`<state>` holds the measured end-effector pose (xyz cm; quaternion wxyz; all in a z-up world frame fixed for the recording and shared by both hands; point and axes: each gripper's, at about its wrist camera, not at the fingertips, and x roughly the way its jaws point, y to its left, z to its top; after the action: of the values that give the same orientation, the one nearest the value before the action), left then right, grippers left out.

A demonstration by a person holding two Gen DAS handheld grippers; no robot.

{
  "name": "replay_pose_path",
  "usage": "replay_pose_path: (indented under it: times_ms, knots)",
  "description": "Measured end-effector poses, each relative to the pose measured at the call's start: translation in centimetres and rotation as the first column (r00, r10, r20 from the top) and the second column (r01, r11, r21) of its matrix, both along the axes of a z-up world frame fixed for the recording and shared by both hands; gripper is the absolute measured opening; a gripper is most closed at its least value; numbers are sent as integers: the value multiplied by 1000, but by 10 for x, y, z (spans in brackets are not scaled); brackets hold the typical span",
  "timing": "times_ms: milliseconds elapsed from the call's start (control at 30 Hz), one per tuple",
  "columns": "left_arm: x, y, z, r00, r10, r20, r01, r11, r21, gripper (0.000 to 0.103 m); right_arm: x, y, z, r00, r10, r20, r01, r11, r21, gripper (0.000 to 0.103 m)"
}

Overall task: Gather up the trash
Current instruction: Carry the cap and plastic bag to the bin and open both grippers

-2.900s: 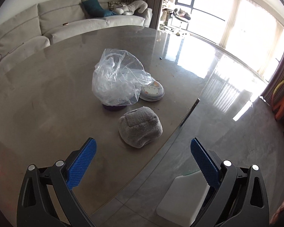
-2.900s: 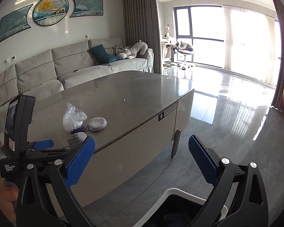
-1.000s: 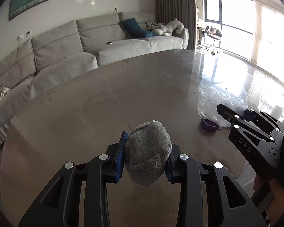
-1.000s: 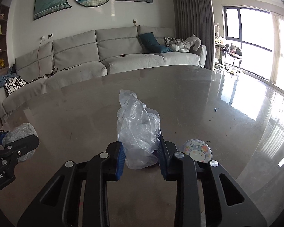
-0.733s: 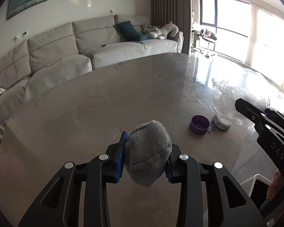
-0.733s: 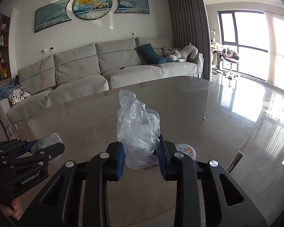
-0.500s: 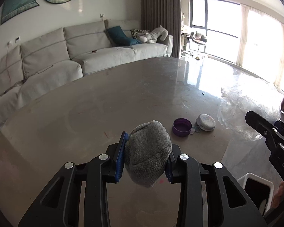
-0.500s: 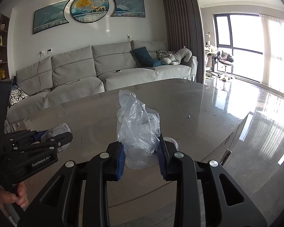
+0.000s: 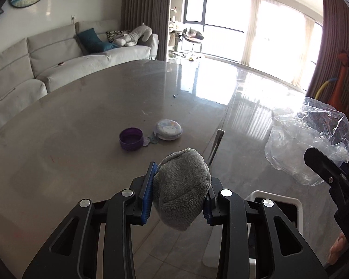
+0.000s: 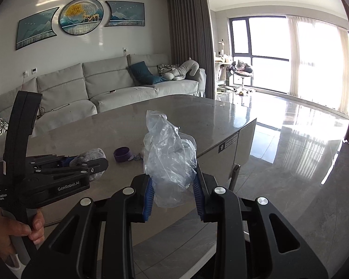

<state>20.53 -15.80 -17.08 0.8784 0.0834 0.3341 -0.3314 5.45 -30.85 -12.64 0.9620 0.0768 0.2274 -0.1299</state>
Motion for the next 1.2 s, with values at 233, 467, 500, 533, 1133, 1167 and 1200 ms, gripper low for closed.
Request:
replay_pose_path:
  times_ms: [233, 467, 500, 533, 1133, 1167, 1200]
  knots:
    - [-39, -48, -27, 989, -145, -25, 146, 988, 46, 34, -55, -30, -32, 987, -153, -48, 155, 987, 43, 31]
    - [-77, -88, -39, 965, -261, -39, 263, 962, 69, 34, -98, -46, -65, 968, -227, -107, 232, 972, 41, 31]
    - [-83, -94, -42, 961, -275, -38, 278, 958, 78, 34, -102, -48, -69, 965, -237, -114, 243, 969, 41, 31]
    - [-89, -100, -45, 956, -291, -39, 293, 952, 87, 34, -106, -51, -73, 961, -247, -124, 253, 967, 37, 31]
    - [-137, -174, -117, 888, -430, -164, 460, 830, 316, 98, -136, -81, -101, 918, -323, -228, 334, 943, 8, 32]
    - [-139, -176, -122, 887, -434, -157, 461, 819, 342, 98, -135, -81, -102, 918, -323, -231, 334, 942, 9, 32]
    - [-141, -178, -126, 885, -440, -153, 465, 808, 363, 98, -135, -81, -103, 918, -323, -232, 334, 942, 11, 32]
